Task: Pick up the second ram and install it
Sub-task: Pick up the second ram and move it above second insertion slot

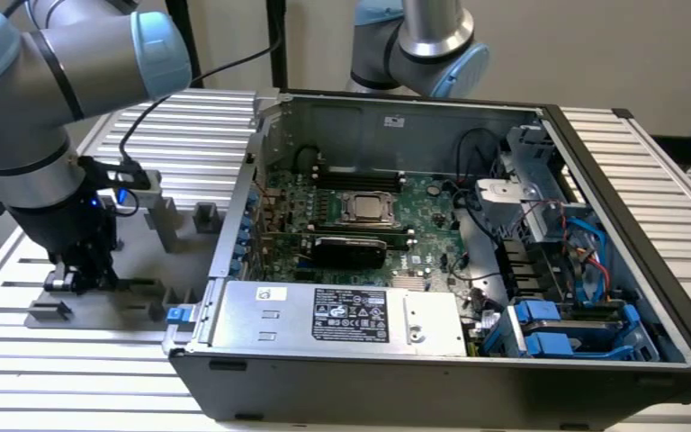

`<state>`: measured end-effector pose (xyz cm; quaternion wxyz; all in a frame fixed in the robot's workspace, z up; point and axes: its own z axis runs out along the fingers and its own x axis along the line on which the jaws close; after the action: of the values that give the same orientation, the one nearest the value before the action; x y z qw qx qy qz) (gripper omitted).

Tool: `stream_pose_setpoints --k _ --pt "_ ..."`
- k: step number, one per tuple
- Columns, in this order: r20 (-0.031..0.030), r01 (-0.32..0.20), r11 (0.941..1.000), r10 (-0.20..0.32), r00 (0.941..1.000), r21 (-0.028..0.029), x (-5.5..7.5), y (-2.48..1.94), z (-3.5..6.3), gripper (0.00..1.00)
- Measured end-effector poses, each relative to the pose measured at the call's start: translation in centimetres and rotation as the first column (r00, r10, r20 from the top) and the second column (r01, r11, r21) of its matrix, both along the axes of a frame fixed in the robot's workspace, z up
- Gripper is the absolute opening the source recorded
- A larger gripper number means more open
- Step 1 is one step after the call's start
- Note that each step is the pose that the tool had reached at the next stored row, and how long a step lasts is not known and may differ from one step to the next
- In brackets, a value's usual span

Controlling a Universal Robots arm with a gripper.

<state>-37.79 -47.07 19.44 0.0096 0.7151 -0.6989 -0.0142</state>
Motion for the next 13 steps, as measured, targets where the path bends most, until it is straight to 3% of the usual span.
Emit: stream_pose_setpoints --k 8,13 --pt "-0.0017 0.005 1.0000 -0.005 1.0000 -0.0001 0.17 0.00 0.18 0.13" --pt "-0.0029 0.008 1.0000 -0.008 1.0000 -0.0001 0.29 0.00 0.98 0.13"
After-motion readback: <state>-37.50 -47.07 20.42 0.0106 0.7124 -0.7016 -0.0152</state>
